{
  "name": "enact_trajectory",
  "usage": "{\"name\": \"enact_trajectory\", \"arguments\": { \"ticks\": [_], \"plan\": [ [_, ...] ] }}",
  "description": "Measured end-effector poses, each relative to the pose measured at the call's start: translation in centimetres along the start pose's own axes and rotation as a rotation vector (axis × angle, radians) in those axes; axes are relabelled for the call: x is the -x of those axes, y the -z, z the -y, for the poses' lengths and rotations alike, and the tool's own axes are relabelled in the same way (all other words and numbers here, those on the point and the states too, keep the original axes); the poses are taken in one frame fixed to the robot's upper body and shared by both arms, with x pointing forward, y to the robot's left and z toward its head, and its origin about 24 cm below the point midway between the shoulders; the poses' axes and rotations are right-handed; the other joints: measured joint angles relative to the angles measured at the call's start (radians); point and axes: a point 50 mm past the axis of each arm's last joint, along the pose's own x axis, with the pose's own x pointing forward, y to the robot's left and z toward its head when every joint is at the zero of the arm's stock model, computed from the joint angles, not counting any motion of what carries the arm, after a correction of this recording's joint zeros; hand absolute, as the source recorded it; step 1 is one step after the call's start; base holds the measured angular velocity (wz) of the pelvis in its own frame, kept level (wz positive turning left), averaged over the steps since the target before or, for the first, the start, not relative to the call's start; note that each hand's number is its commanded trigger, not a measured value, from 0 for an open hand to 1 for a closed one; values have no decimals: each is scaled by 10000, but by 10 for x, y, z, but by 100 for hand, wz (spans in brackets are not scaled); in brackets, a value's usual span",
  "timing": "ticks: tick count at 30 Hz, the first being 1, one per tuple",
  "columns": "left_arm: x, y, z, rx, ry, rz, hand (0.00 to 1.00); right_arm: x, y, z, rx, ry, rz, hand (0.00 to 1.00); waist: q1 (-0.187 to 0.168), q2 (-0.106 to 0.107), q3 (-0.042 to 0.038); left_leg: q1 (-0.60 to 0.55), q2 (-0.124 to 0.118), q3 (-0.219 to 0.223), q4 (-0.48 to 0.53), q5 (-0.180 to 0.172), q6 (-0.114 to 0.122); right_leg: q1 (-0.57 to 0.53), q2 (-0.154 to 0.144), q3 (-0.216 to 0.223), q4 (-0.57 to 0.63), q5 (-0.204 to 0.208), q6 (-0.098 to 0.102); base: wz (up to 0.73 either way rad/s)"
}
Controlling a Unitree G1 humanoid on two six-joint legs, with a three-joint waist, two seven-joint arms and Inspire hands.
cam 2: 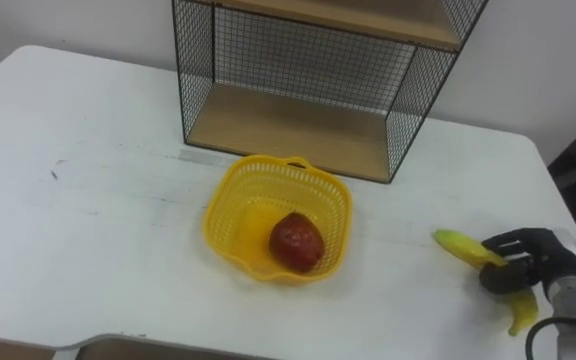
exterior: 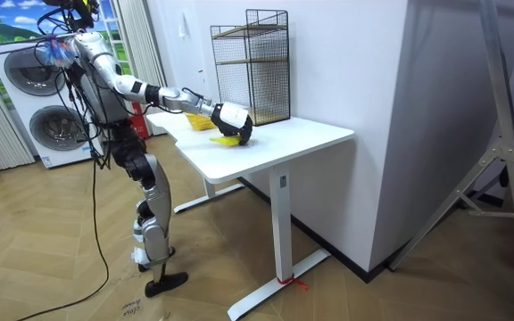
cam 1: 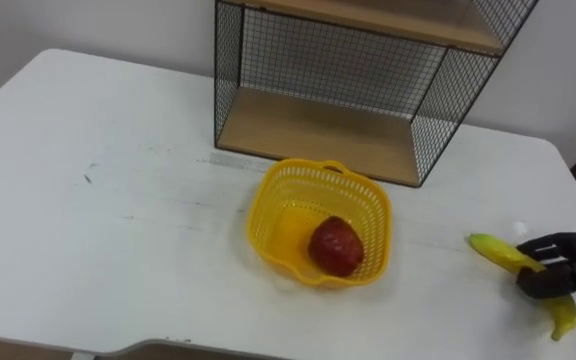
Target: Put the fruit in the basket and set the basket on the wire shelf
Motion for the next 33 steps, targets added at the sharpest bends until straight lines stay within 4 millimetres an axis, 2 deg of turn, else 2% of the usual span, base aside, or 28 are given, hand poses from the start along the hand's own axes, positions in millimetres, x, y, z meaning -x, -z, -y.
{"name": "enact_trajectory", "arguments": {
  "ticks": [2,6,9,17,23,33],
  "plan": [
    [0,-5,-1,35,-55,173,0,4,-17,-2,648,-196,615,100,16,-28,-9,-32,5,146,1,13,11,-125,4,156,10,-1,-3,-18],
    [0,-9,-2,22,-139,367,0,14,-48,-11,1502,-508,1906,100,4,42,35,-22,5,315,-15,13,22,-152,3,333,14,0,-3,-13],
    [0,-13,0,-237,-79,508,0,20,-66,-14,1829,-713,2704,100,-1,3,71,-24,-9,323,-61,14,25,-119,-2,359,12,0,-3,0],
    [2,-7,9,-365,226,401,0,55,-122,0,2379,300,5377,100,-245,-63,65,-54,-17,368,-174,27,44,-261,-10,414,-6,1,-1,0],
    [2,-13,12,-294,257,624,0,75,-144,5,2560,783,6564,100,-250,-60,65,-58,-13,383,-170,26,45,-270,-9,425,-4,1,-1,-1],
    [3,-17,13,-255,290,818,0,93,-159,10,2620,1153,7485,100,-267,-40,65,-112,1,395,-148,22,46,-286,-1,414,75,2,0,0]
  ]
}}
